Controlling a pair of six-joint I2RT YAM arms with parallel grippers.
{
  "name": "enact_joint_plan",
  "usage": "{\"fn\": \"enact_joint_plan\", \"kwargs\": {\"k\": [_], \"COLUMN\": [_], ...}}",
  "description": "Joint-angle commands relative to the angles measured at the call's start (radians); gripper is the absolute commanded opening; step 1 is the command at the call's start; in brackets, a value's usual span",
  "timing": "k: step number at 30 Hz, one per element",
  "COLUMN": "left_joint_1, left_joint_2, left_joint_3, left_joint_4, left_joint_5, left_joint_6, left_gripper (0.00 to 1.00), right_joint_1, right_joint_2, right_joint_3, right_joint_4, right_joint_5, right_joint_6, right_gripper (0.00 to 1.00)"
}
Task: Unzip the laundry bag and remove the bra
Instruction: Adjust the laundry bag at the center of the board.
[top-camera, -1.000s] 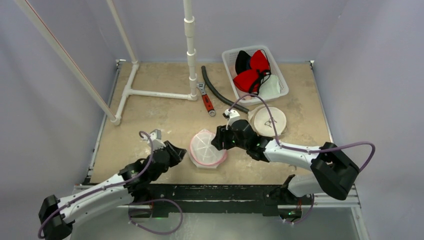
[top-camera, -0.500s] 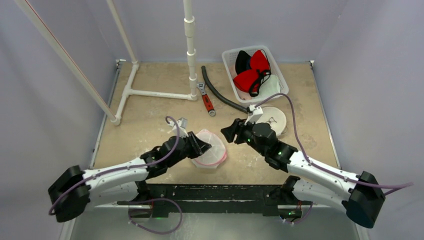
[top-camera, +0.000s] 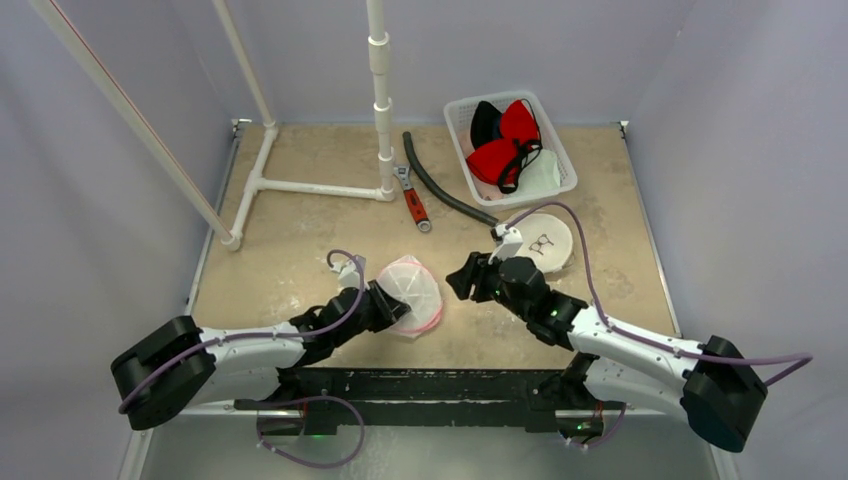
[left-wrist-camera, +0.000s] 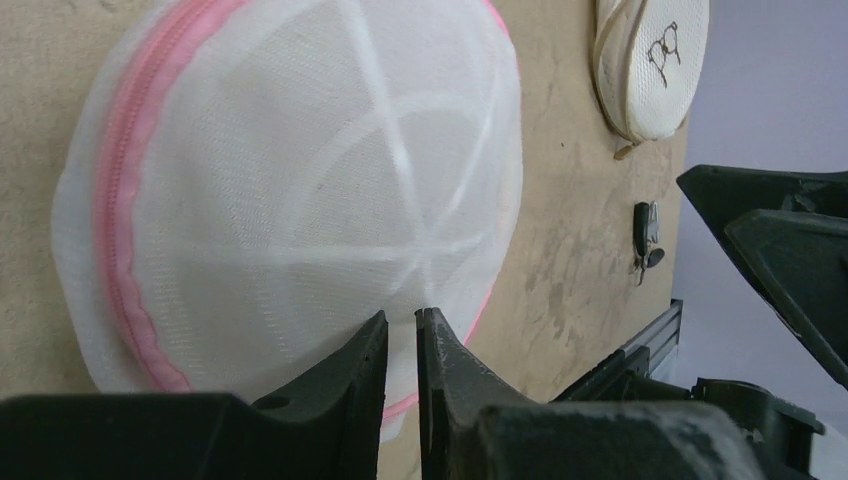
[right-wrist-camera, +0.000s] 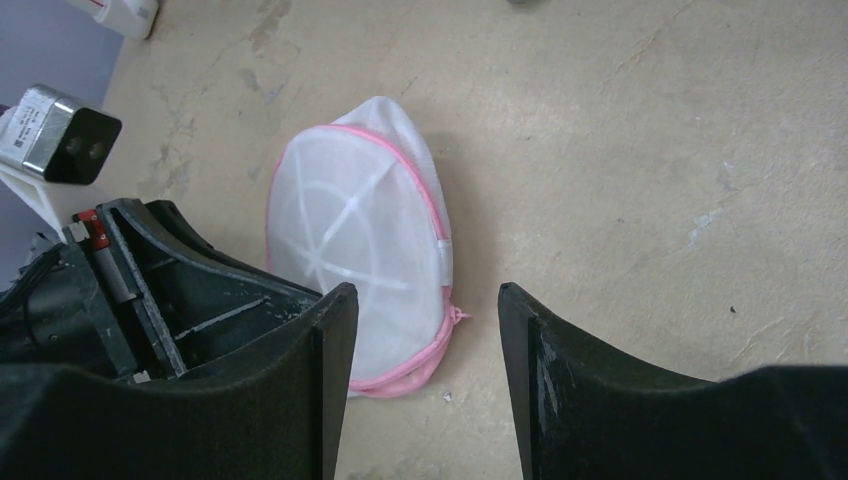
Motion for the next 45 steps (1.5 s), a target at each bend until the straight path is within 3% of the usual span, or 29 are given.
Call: {"fn": "enact_joint_plan", "kwargs": {"k": [1,13,25,29,34,39,45], "left_joint_1": [0.016,0.022,0.022,0.022,0.021,0.020,0.021], "left_joint_2": [0.042,0.027,-0.334,-0.380,-0.432,-0.568,-0.730], "left_joint_3": [-0.045,-0.081,0.129,0.153,0.132,0.124,0.179], "left_joint_4": [0.056,0.074,-0.335,-0.424,-0.486,-0.601,-0.768], "left_joint_5": [-0.053,-0.049,-0.128,-0.182,-0.206,-0.250,-0.329], "left_joint_6": [-0.039,-0.015,0.165,0.192,0.183,0.165,0.181], "left_gripper": [0.16,0.16,0.22,0.23,0.23,0.23,0.23], "right_joint_1": [-0.002,-0.002,-0.002,-0.002,0.003,0.011,0.020], "right_joint_2": [0.001,-0.012,-0.050,0.029,0.194,0.324,0.467], "right_joint_3": [-0.011,-0.028,-0.045,-0.010,0.060,0.118,0.180], "right_joint_4": [0.060,0.061,0.140,0.215,0.346,0.444,0.483], "right_joint_5": [-0.015,-0.047,-0.120,-0.221,-0.367,-0.487,-0.502], "right_joint_6": [0.018,-0.009,-0.027,-0.062,-0.062,-0.035,-0.019], "right_gripper": [0.57,0.59,0.73,0.70,0.60,0.57,0.54]}}
